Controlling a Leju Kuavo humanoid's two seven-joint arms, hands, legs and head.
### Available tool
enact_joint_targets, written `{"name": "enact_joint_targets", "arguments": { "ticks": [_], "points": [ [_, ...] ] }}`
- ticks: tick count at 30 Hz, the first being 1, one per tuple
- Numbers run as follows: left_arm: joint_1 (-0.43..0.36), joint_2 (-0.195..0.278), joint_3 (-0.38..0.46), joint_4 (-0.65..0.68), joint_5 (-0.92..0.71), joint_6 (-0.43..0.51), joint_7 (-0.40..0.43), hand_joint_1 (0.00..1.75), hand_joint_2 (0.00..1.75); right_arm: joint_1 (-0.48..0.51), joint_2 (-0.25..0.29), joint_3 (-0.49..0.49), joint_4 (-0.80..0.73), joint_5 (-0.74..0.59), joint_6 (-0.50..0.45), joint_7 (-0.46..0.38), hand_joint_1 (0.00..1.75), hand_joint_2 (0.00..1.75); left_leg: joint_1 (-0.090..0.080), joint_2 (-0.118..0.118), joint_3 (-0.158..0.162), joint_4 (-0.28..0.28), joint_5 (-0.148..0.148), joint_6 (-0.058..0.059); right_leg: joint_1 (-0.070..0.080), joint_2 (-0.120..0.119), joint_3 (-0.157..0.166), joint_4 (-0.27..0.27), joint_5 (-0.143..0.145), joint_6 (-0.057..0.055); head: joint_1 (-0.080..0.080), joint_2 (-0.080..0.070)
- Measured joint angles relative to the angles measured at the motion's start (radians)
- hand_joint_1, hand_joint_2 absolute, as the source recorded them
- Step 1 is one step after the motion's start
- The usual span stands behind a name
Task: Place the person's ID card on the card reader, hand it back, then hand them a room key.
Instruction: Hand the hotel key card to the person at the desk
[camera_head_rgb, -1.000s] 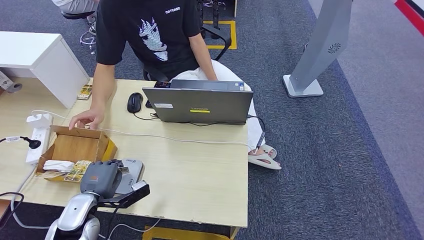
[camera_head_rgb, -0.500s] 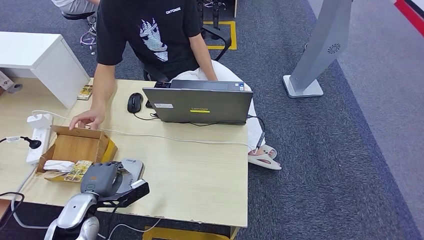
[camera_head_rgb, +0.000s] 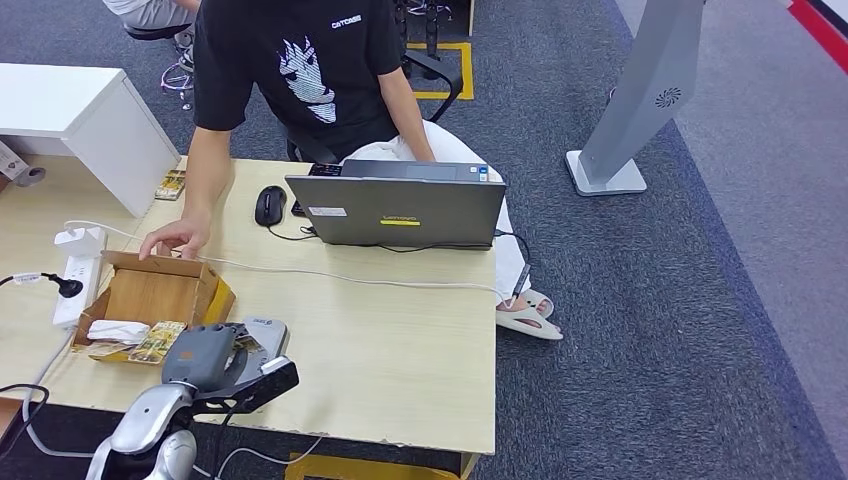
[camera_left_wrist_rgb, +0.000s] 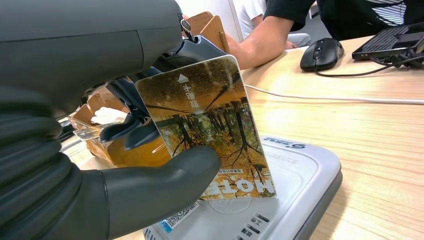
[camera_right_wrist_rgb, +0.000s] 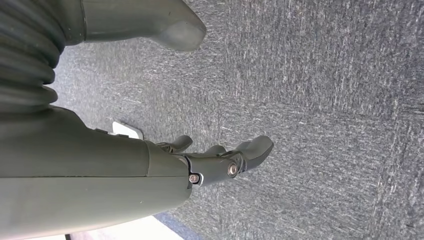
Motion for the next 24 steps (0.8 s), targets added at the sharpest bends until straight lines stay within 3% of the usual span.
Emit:
{"name": "enact_joint_targets", "arguments": {
  "ticks": [11,17,24],
  "points": [
    [0.001,0.000,0.000,-0.003,0.010,0.016,-0.004,1.75,1.75,0.000,0.000,0.000,0.000,0.000,-0.004,0.000,0.00,1.75,0.000,0.000,0.000,0.000,0.000,0.000,0.000,0.000,0.000,0.000,0.000,0.000,0.000,0.000],
    [-0.006,0.000,0.004,-0.049,0.052,0.077,-0.005,1.75,1.75,0.000,0.000,0.000,0.000,0.000,-0.013,0.003,0.00,1.75,0.000,0.000,-0.001,0.000,0.000,0.000,0.000,0.000,-0.001,0.000,0.000,0.000,0.000,0.000],
    [-0.130,0.033,0.061,-0.200,0.068,0.091,0.004,1.75,1.75,0.000,-0.002,0.002,0.006,0.000,-0.036,-0.003,0.00,1.75,0.000,0.000,-0.001,0.000,0.001,0.000,0.000,0.000,-0.001,0.001,0.001,-0.001,0.000,0.000]
  ]
}}
